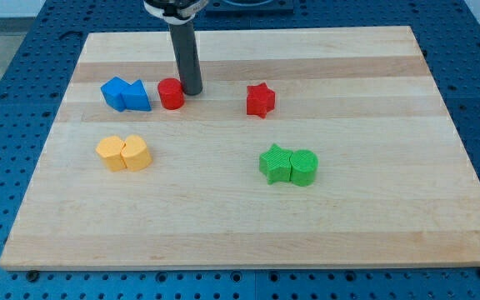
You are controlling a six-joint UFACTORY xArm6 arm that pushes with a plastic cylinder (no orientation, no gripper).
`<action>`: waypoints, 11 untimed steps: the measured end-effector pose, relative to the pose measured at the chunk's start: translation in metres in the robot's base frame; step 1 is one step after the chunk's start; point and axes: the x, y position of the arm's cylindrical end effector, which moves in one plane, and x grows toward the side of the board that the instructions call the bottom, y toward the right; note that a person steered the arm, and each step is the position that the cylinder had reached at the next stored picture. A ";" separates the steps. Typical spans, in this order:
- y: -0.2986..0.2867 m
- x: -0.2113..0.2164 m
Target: Move the red circle closer to blue triangle
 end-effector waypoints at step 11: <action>0.122 -0.012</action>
